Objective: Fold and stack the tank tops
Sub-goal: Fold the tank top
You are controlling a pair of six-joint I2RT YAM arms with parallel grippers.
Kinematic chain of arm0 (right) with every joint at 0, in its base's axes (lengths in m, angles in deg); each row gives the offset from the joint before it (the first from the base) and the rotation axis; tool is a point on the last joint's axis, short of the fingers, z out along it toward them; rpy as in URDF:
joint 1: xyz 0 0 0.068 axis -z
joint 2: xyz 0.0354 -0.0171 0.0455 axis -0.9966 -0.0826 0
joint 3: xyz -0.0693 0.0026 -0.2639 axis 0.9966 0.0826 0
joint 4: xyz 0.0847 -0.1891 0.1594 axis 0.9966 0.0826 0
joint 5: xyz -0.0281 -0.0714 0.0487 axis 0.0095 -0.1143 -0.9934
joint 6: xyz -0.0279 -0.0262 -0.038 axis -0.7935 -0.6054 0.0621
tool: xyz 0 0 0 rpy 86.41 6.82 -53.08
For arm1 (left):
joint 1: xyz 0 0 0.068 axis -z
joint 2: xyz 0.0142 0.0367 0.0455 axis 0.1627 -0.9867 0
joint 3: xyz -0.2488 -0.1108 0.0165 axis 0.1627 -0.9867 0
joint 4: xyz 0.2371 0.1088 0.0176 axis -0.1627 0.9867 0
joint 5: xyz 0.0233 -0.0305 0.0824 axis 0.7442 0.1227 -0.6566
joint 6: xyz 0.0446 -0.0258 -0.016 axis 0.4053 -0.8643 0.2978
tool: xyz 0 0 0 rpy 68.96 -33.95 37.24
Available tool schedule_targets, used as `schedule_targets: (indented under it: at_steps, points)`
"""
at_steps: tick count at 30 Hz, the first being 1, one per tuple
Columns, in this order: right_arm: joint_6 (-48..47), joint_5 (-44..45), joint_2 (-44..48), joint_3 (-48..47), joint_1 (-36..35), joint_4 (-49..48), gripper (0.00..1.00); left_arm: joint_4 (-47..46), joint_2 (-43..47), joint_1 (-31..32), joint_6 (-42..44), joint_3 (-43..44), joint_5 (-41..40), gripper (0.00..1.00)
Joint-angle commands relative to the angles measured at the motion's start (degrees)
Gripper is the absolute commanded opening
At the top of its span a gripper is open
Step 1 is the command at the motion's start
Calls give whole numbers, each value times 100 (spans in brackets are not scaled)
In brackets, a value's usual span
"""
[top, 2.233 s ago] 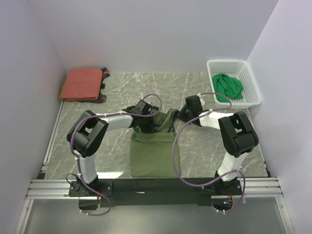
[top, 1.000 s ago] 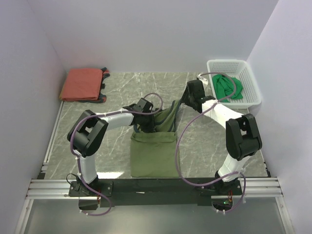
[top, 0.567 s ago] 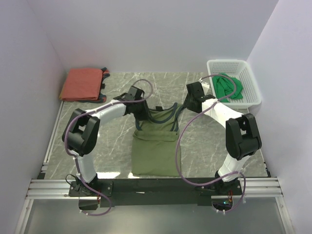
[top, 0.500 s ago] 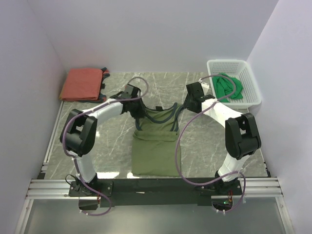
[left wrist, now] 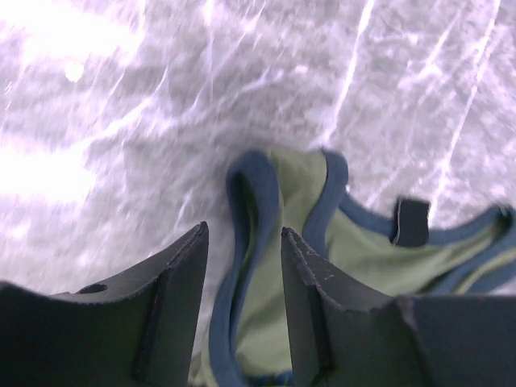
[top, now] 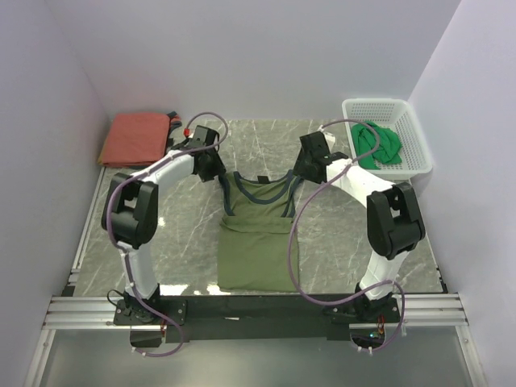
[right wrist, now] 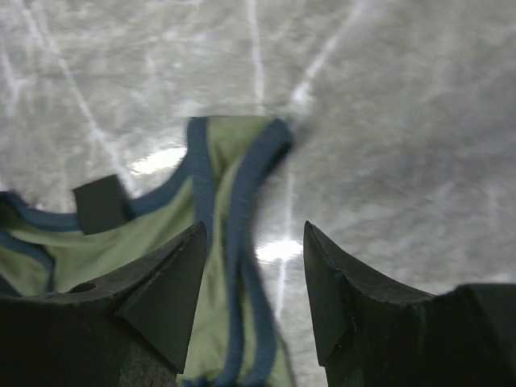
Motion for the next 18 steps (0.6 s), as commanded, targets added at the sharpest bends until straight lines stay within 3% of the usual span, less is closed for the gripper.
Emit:
schedule_targets:
  at_steps: [1, 7, 10, 14, 18]
  points:
    - [-47, -104, -239, -320, -69, -28, 59, 164, -433, 23, 240, 548, -165, 47]
    - [-64, -8, -617, -558, -60, 121, 59, 270, -996, 14, 372, 935, -200, 43]
    - [-64, 10, -775, -628, -60, 174, 59, 296, -1234, 14, 434, 1163, -104, 35]
    - [-55, -7, -969, -646, -43, 131, 59, 200, -1462, 14, 451, 1340, 55, 16]
    - [-64, 36, -1250, -873, 53, 78, 54, -46, -1410, -4, 425, 1393, 125, 6]
